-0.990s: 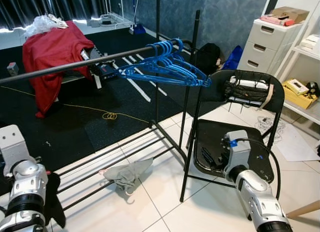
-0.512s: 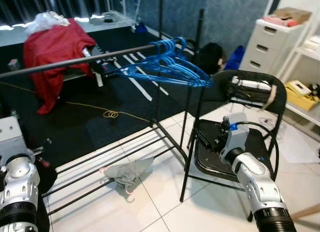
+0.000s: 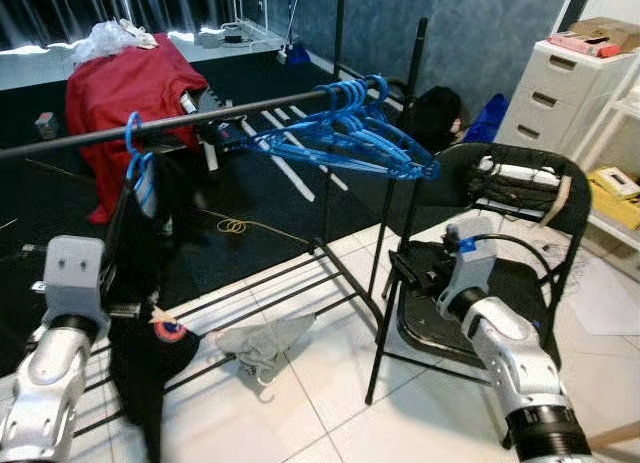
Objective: Hang hanger
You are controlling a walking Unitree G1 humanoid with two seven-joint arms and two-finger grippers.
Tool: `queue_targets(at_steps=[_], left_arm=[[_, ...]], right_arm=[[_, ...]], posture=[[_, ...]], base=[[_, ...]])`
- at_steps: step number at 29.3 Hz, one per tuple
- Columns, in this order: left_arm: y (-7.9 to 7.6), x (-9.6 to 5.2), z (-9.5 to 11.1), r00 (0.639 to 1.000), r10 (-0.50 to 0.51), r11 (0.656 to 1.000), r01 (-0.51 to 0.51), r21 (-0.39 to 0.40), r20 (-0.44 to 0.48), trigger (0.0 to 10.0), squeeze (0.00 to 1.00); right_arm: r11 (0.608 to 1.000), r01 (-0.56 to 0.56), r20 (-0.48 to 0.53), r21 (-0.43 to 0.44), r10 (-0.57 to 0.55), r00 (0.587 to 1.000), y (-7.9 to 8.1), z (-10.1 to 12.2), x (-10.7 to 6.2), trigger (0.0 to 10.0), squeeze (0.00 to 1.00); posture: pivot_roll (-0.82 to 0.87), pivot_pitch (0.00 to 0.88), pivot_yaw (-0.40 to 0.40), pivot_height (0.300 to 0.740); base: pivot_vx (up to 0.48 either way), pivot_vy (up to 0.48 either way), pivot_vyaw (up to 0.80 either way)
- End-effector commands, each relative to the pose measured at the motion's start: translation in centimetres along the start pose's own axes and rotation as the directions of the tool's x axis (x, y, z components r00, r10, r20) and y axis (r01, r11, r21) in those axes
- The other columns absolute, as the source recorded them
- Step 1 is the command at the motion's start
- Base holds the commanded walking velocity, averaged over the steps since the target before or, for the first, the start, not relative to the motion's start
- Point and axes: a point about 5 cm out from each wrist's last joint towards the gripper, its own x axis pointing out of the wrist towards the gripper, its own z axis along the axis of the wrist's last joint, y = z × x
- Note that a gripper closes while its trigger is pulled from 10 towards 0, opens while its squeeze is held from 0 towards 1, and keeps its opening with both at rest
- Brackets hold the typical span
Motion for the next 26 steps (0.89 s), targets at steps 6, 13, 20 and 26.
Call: queue_targets(at_steps=[6,13,20,26], left_arm=[[2.1,-2.2,1.5,0.976,-0.217,0.976,0.217,-0.001,0.038,10.0,0.00],[1.5,-4.1,6.2,0.779,-0.614,0.782,0.622,-0.037,0.125,10.0,0.00],[-0.8,-5.2,9.5,0.511,-0.849,0.521,0.852,0.055,0.136,10.0,0.00],[0.0,-4.5,11.0,0.468,-0.873,0.484,0.867,0.118,0.138,10.0,0.00]], right_arm=[[1.000,-0.030,0.022,-0.005,0.030,0.999,-0.1,0.9,0.2,10.0,0.00],[0.974,-0.226,0.134,-0.033,0.228,0.964,-0.4,5.1,-0.2,10.0,0.00],[0.882,-0.462,0.185,-0.092,0.471,0.862,-0.5,9.4,-1.6,10.0,0.00],[0.828,-0.548,0.193,-0.119,0.560,0.805,-2.1,11.7,-3.0,10.0,0.00]], posture=[[-0.06,0.035,-0.022,0.740],[-0.05,0.036,-0.022,0.740],[-0.07,0.025,-0.015,0.740],[-0.07,0.020,-0.018,0.740]], base=[[0.000,0.000,0.00],[0.000,0.000,0.00],[0.000,0.000,0.00],[0.000,0.000,0.00]])
